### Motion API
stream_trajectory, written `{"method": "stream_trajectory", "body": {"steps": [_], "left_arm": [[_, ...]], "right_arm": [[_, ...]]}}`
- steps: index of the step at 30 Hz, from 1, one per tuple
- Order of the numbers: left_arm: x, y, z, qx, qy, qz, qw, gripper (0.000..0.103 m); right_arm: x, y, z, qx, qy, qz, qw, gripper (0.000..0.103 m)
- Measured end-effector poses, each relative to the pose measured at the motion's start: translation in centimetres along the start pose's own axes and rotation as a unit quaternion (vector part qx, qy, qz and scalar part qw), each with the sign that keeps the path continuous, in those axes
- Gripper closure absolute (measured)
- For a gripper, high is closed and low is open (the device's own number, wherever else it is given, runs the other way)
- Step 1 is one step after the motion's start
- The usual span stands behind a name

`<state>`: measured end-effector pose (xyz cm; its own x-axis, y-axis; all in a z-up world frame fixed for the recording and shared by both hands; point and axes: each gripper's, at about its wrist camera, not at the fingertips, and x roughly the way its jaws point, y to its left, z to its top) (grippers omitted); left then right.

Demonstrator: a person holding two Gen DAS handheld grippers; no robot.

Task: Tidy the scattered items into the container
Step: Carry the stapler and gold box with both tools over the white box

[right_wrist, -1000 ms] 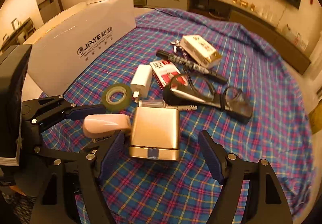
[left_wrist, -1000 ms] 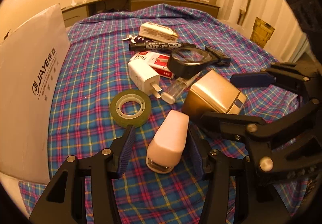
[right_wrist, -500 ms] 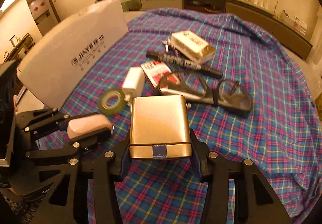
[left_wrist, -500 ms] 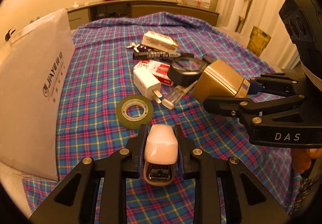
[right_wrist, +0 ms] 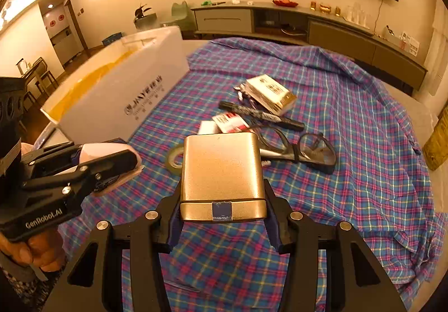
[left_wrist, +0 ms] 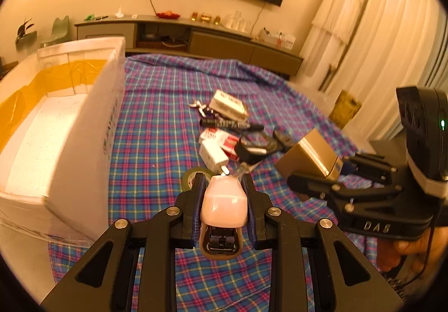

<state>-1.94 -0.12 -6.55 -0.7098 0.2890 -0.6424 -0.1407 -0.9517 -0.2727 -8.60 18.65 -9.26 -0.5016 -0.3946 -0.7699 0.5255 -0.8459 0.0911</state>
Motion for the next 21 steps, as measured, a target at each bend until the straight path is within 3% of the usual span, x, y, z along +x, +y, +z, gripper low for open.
{"method": "stream_trajectory", "body": {"steps": [13,21], "left_arm": [[-6.5,3.6,2.8,-0.051,-0.085,-0.008,0.9950,0.076],[-8.6,7.7,4.0,-0.107,-0.114,0.014,0.9876,0.076]], "right_arm": [[-2.9,6.1,2.0,-0.022,-0.045,0.026,0.998,0.053],[-3.7,9.5,4.5,-0.030,-0.057,0.051,0.997,0.053]]}}
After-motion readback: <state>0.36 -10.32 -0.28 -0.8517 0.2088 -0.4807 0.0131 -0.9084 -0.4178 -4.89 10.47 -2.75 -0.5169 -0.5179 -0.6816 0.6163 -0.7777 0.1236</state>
